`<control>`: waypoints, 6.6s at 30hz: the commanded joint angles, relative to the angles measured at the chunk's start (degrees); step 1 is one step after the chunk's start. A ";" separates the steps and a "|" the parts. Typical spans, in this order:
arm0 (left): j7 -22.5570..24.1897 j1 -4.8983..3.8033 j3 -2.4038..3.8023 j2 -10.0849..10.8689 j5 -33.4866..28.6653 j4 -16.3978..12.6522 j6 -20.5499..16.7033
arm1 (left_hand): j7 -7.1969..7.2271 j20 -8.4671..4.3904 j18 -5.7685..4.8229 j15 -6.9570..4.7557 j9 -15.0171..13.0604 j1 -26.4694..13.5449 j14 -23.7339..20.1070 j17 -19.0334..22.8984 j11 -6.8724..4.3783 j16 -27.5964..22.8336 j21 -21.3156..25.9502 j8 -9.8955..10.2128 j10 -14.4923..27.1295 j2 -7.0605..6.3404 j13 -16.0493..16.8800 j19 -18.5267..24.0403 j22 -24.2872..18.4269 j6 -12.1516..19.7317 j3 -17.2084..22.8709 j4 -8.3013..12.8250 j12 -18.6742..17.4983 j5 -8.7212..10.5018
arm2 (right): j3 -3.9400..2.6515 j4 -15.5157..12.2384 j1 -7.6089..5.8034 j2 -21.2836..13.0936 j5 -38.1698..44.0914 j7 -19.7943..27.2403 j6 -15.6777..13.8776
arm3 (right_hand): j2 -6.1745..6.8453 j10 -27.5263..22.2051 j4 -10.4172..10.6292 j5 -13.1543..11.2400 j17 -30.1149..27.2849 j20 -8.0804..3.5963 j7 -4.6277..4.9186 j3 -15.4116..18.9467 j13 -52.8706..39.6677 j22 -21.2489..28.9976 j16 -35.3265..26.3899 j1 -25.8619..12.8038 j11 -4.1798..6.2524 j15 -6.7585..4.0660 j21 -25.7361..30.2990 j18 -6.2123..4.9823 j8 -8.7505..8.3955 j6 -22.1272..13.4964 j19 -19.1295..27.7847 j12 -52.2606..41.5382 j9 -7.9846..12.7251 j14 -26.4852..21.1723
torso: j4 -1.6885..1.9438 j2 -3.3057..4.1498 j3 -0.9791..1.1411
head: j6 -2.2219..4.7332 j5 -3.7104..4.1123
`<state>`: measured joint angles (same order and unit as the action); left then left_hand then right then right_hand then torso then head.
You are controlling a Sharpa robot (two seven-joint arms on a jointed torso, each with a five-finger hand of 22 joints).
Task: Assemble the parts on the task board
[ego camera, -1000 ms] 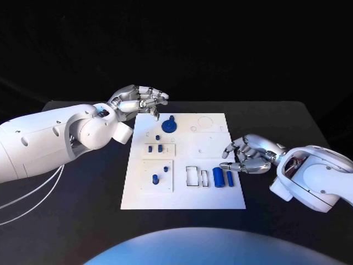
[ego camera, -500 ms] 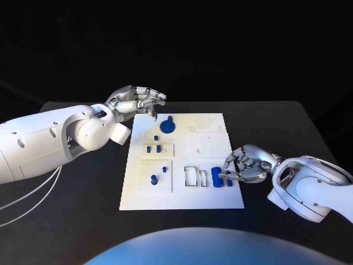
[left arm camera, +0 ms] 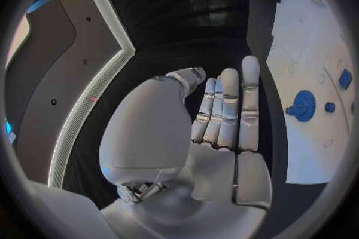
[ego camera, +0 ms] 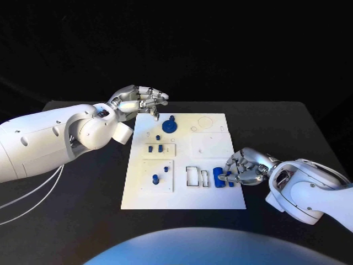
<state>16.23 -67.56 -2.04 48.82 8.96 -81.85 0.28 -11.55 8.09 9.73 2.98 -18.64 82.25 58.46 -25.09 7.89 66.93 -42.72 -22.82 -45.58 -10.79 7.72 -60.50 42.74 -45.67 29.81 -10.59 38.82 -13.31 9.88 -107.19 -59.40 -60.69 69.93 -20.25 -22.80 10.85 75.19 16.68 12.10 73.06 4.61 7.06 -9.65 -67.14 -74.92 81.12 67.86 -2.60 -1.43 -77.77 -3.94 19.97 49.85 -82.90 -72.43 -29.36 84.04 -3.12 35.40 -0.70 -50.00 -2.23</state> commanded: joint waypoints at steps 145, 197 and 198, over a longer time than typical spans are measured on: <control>-1.21 0.00 0.02 0.13 -0.01 -0.15 2.52 | 0.09 0.39 0.83 0.45 -0.13 -2.33 -0.14 -0.40 -0.04 -0.13 0.55 -0.81 0.87 0.47 0.20 0.03 -0.50 1.22 0.31 0.06 -0.05 0.39 | -0.39 0.30 0.08 10.71 -4.30 -4.78 0.36 | -3.49 6.34 -0.32 0.30 5.14 -2.30 -3.25 -3.41 -8.91 -10.17 2.59 -15.14 2.99 -2.61 -3.64 1.74 9.40 6.48 -2.58 -3.48 3.96 3.59 | -0.07 0.10 0.00 | 0.00 -0.51; -1.36 0.00 0.01 0.31 0.09 -0.16 2.76 | 0.06 0.41 0.81 0.48 -0.13 -2.44 -0.19 -0.43 -0.02 -0.15 0.64 -0.89 0.91 0.42 0.23 0.00 -0.57 1.34 0.35 0.18 0.00 0.40 | -0.36 1.54 0.60 9.76 -6.72 -0.13 3.44 | -2.15 7.27 -4.79 0.42 5.63 -2.63 -3.62 -10.10 -10.66 -10.77 2.77 -2.34 3.39 -2.95 -4.00 1.87 10.69 6.68 -2.88 -4.29 5.05 3.67 | -0.01 0.12 0.03 | 0.00 -0.50; -1.36 0.00 0.01 0.33 0.10 -0.15 2.76 | 0.06 0.41 0.81 0.48 -0.13 -2.44 -0.19 -0.43 -0.02 -0.15 0.64 -0.89 0.91 0.42 0.23 0.00 -0.57 1.34 0.35 0.18 0.00 0.40 | -0.36 1.23 0.59 9.17 -6.75 0.09 3.21 | -2.12 7.22 -4.77 0.42 5.65 -2.63 -3.62 -10.10 -10.59 -10.75 2.78 -2.37 3.38 -2.95 -3.95 1.86 10.70 6.67 -2.85 -4.20 5.06 3.67 | -0.03 0.12 0.04 | 0.00 -0.49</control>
<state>14.55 -67.55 -2.05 49.17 8.99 -81.93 1.89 -11.55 8.09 9.73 3.19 -18.76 80.44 58.25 -25.47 7.89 66.94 -42.30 -23.40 -45.16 -10.34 7.89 -60.50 42.23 -44.85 29.97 -10.43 38.82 -13.10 9.51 -105.66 -58.85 -51.05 63.61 -21.61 -20.17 8.31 82.20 11.69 12.42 74.90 2.24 3.35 -19.72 -74.95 -74.94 83.83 65.46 0.82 -3.91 -81.76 -3.05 30.38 56.41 -84.01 -76.71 -24.37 84.03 -3.15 35.52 -0.66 -50.00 -2.77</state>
